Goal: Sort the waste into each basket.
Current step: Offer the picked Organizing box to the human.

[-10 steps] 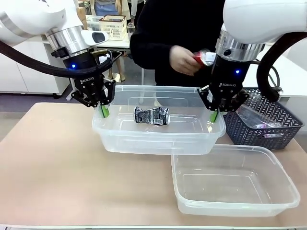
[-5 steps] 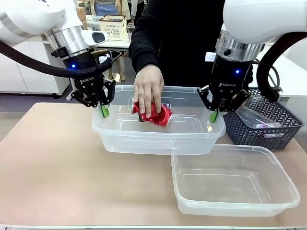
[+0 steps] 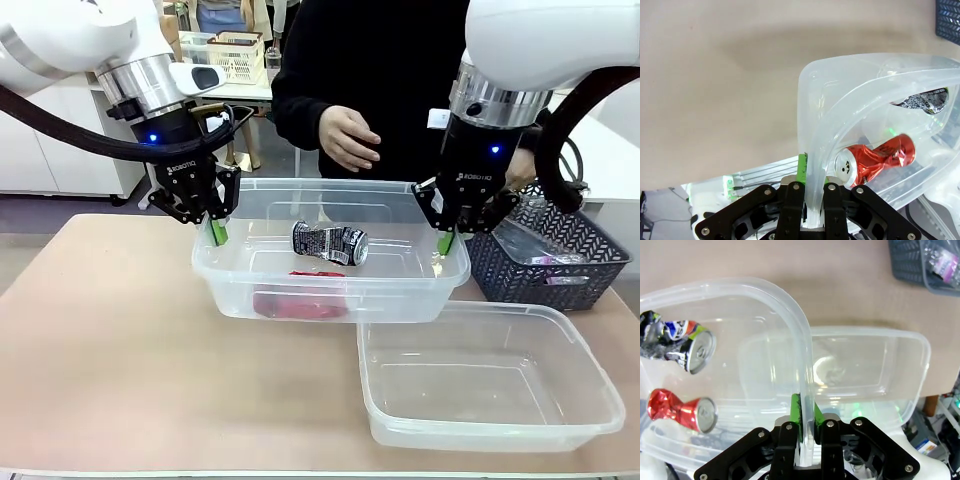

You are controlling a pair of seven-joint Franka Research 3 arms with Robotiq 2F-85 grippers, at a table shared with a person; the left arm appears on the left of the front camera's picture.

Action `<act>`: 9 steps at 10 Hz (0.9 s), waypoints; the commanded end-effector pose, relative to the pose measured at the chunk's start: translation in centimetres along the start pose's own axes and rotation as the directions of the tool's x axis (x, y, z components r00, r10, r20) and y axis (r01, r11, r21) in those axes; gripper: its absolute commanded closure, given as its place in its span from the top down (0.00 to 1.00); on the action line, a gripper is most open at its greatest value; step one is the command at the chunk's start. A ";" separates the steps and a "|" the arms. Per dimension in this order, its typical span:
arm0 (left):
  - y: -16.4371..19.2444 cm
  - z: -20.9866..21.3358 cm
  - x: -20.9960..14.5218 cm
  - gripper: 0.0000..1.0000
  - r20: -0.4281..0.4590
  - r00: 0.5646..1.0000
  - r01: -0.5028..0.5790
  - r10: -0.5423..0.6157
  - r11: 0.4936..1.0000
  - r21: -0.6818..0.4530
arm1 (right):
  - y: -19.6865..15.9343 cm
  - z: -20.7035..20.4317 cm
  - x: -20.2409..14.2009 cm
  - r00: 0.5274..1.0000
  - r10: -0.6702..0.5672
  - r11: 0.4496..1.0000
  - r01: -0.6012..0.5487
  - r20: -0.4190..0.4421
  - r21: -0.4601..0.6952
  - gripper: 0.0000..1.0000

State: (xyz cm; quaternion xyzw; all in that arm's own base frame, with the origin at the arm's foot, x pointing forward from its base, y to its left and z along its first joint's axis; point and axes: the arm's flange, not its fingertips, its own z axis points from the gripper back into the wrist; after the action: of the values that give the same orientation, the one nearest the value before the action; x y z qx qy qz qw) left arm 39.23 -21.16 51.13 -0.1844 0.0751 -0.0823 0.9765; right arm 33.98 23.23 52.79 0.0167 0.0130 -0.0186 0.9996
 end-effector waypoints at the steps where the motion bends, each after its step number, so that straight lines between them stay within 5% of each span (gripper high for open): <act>1: 0.0 0.7 -0.1 0.06 -0.005 1.000 0.016 -0.016 1.000 -0.002 | -0.2 0.1 -0.1 1.000 0.007 1.000 -0.007 0.006 -0.007 0.07; 9: 0.0 0.7 -0.1 0.06 -0.005 1.000 0.016 -0.016 1.000 -0.002 | -0.2 0.1 -0.1 1.000 0.007 1.000 -0.007 0.006 -0.007 0.07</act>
State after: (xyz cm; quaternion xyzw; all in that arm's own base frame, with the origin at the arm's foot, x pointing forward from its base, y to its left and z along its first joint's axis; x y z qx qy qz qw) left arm 39.23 -21.16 51.13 -0.1844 0.0751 -0.0823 0.9765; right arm 33.98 23.23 52.79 0.0167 0.0130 -0.0186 0.9996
